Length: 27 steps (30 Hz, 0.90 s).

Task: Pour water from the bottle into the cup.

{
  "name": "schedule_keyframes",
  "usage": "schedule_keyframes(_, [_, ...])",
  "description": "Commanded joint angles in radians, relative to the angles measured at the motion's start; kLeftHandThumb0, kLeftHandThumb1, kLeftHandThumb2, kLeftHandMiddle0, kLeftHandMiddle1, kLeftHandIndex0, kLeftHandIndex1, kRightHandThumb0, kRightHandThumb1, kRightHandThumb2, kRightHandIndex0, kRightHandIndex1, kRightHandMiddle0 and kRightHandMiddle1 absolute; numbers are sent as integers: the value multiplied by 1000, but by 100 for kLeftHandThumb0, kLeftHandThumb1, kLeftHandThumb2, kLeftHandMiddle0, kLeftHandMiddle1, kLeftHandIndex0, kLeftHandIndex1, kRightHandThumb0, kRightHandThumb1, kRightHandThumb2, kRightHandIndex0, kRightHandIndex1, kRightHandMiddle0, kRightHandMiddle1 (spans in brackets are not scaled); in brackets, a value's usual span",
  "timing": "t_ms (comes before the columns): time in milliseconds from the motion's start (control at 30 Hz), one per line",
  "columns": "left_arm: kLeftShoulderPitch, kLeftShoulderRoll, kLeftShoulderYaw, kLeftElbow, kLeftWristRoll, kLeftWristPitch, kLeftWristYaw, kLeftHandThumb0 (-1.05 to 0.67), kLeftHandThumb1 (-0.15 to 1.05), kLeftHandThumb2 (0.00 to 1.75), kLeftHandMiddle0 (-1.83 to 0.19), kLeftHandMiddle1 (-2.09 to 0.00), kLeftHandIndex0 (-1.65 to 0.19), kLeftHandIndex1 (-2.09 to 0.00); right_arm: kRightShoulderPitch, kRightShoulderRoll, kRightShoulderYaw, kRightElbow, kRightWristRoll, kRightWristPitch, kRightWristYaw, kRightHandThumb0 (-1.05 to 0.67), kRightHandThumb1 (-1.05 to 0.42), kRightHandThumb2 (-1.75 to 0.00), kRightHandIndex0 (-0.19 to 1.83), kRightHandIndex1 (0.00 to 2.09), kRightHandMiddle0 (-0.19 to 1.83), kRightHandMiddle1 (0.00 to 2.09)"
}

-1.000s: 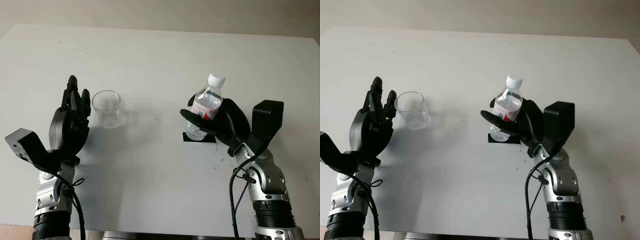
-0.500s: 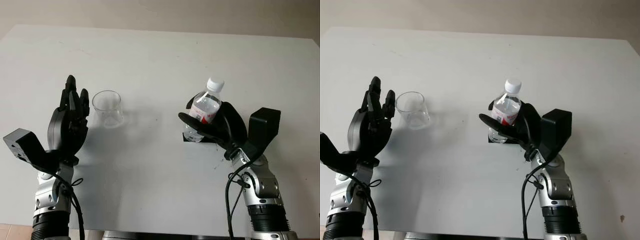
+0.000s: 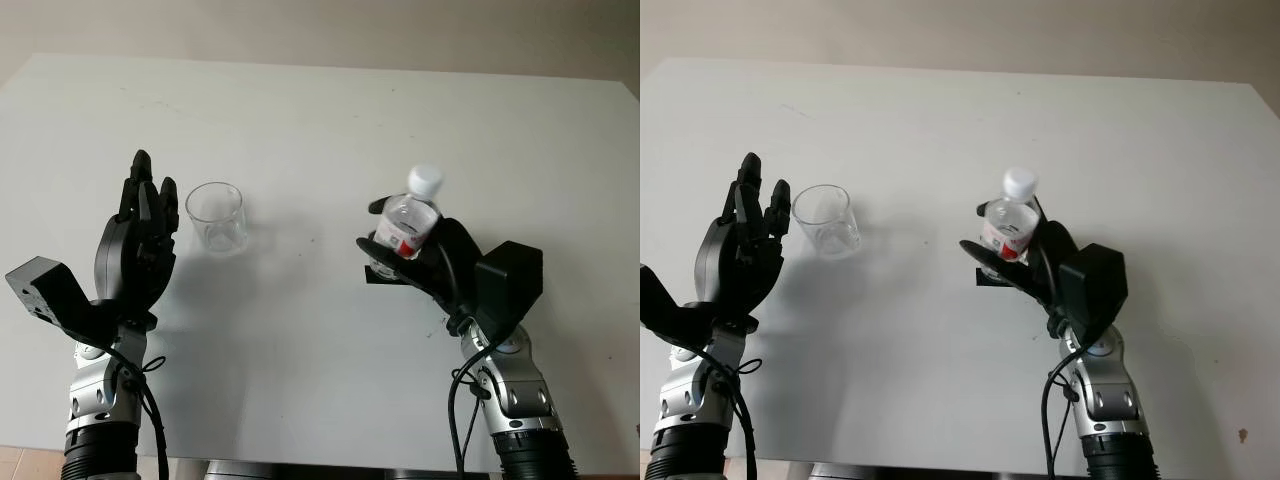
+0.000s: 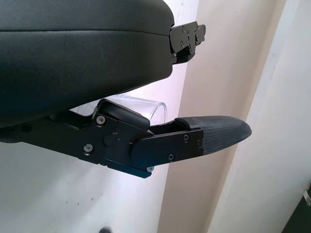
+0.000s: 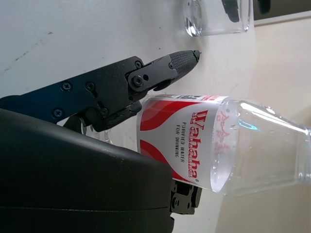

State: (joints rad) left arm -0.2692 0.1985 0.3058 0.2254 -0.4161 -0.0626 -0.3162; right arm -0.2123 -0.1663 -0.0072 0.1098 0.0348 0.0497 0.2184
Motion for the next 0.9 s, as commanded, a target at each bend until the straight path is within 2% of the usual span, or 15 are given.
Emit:
schedule_keyframes(0, [1,7,5,-2,0,0,-6,-83,105,57,14,-6,17,-5,14,-7,2,6,-6,-29,4,-61,-91,-5,-9,28,-13,42])
schedule_keyframes(133, [0,12,6,1,-3,3,-12,-83,105,57,14,-5,17,-5,21,-3,4,19,-17,-56,-3,-68,-91,-5,-15,9,-18,23])
schedule_keyframes(500, [-5,10,8,6,-3,2,-12,-83,105,56,13,-6,16,-6,26,17,-20,71,7,-139,-24,-73,-92,-6,-19,0,-19,3])
schedule_keyframes(733, [-10,13,9,10,-5,4,-18,-83,105,56,14,-5,17,-5,20,14,-41,128,-4,-266,-56,-86,-93,-5,-19,0,-19,0])
schedule_keyframes(867, [-14,13,8,12,1,6,-16,-83,105,57,14,-5,17,-5,17,26,-57,138,15,-304,-69,-88,-91,-5,-19,0,-19,0])
